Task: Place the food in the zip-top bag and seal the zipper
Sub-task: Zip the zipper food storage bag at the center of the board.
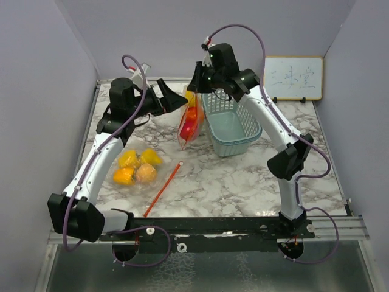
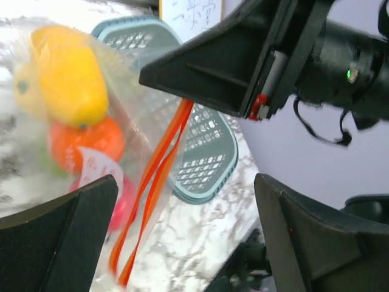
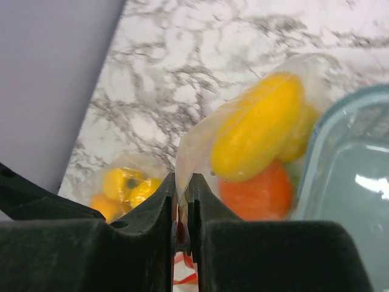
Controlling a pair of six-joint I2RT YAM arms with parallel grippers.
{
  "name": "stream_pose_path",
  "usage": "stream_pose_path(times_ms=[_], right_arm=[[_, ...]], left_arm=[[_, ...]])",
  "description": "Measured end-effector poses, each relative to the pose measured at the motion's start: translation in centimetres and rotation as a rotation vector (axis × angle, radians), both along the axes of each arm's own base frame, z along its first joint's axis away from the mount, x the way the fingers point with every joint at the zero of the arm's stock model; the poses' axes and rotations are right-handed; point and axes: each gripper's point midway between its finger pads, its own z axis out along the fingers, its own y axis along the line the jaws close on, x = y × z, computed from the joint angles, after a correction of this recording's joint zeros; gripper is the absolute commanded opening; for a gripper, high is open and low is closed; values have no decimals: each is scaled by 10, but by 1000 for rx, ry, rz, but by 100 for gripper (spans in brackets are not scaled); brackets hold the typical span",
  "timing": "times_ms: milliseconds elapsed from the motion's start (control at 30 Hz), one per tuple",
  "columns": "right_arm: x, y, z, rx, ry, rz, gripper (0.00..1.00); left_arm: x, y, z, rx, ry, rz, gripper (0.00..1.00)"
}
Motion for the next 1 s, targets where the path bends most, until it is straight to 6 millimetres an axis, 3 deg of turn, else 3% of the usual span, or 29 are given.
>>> stream_pose_path(times_ms=[167, 333, 433, 500, 733, 833, 1000], right_arm=[[-6, 11, 48, 115, -100, 177, 2], [-19, 8, 64, 205, -107, 368, 2], [-32, 8, 71, 245, -114, 479, 2], [-51, 12, 77, 284, -109, 577, 2], [-116, 14, 112, 420, -126, 868, 3], [-144, 6, 126, 462, -140, 969, 3], [-170, -5, 139, 490, -159, 1054, 4]], left_arm=[[-25, 17, 36, 161, -259, -24, 99], [-50, 42, 50, 358, -528, -3, 99], [-53, 50, 57, 469, -658, -6, 99], [-50, 52, 57, 523, -710, -19, 99], [-45, 42, 51, 571, -811, -123, 99], [-51, 34, 56, 537, -853, -173, 99], [-66, 16, 78, 405, -915, -254, 99]])
